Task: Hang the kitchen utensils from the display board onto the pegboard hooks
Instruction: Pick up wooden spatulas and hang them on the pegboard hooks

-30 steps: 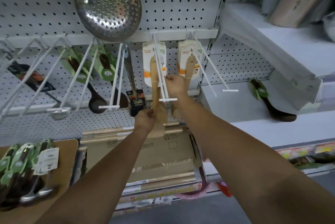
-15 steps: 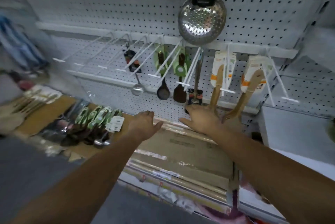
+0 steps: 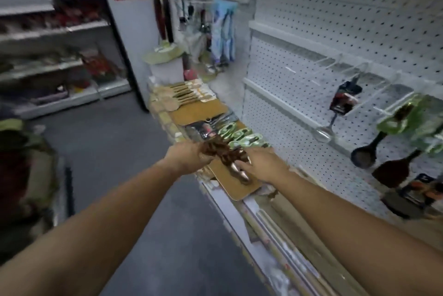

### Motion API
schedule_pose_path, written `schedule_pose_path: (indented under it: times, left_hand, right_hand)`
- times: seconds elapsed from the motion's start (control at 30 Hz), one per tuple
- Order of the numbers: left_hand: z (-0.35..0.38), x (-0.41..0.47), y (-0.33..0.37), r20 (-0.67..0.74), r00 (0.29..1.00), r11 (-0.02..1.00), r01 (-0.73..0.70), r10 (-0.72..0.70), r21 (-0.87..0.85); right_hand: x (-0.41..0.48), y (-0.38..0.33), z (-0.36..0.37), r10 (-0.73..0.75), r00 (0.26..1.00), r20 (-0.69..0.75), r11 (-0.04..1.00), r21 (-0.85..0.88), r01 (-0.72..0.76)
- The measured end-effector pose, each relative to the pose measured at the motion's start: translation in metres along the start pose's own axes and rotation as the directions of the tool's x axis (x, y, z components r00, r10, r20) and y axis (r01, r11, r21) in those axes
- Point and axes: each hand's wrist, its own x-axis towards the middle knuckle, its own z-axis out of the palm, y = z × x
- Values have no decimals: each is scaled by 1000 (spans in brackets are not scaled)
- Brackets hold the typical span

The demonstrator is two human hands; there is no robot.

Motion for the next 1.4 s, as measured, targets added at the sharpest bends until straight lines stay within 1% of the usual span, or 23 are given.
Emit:
schedule_pose_path:
  times: [0.17, 0.27, 0.37, 0.5, 0.57, 0.67, 0.8, 0.87, 0.9, 1.0, 1.17, 1.3, 1.4]
  left_hand:
    - [1, 11, -97, -26, 998, 998, 62, -62, -14]
    - [1, 19, -137, -4, 994, 992, 108, -108, -66]
    - [4, 37, -170, 9, 992, 990, 126, -126, -64]
    - [5, 70, -200, 10, 991, 989, 133, -133, -60]
    - [7, 88, -212, 34, 991, 989, 131, -129, -74]
    - [8, 124, -232, 58, 990, 988, 131, -127, -80]
    - [1, 177, -263, 140, 971, 973, 209, -195, -93]
    - [-6, 206, -280, 192, 957, 967, 238, -217, -94]
    - [-9, 219, -289, 195, 955, 966, 243, -222, -91]
    - [-20, 259, -314, 172, 960, 969, 235, -219, -75]
    - [-26, 325, -368, 128, 979, 985, 166, -159, -44]
    - [-21, 380, -423, 131, 987, 995, 99, -96, -17]
    - [-13, 420, -467, 129, 991, 999, 44, -40, -29]
  right_hand:
    - [69, -79, 6, -115, 993, 13, 993, -20, 115]
    - [107, -113, 6, -145, 989, 19, 989, -15, 145]
    - [141, -134, 7, -182, 983, 22, 983, -9, 182]
    - [186, -147, 15, -196, 979, 48, 980, -23, 197]
    - [211, -150, 19, -189, 979, 74, 981, -20, 191]
    - [259, -152, 25, -183, 980, 74, 982, -23, 185]
    - [336, -152, 30, -208, 976, 64, 976, -58, 212]
    - [373, -153, 28, -213, 974, 81, 973, -69, 219]
    - [389, -155, 28, -218, 971, 94, 972, -64, 224]
    - [436, -166, 23, -211, 970, 121, 974, -54, 218]
    - [513, -186, 22, -205, 972, 112, 974, -76, 214]
    - [572, -202, 34, -141, 981, 132, 983, -97, 154]
    - [611, -215, 43, -61, 990, 126, 995, -75, 71]
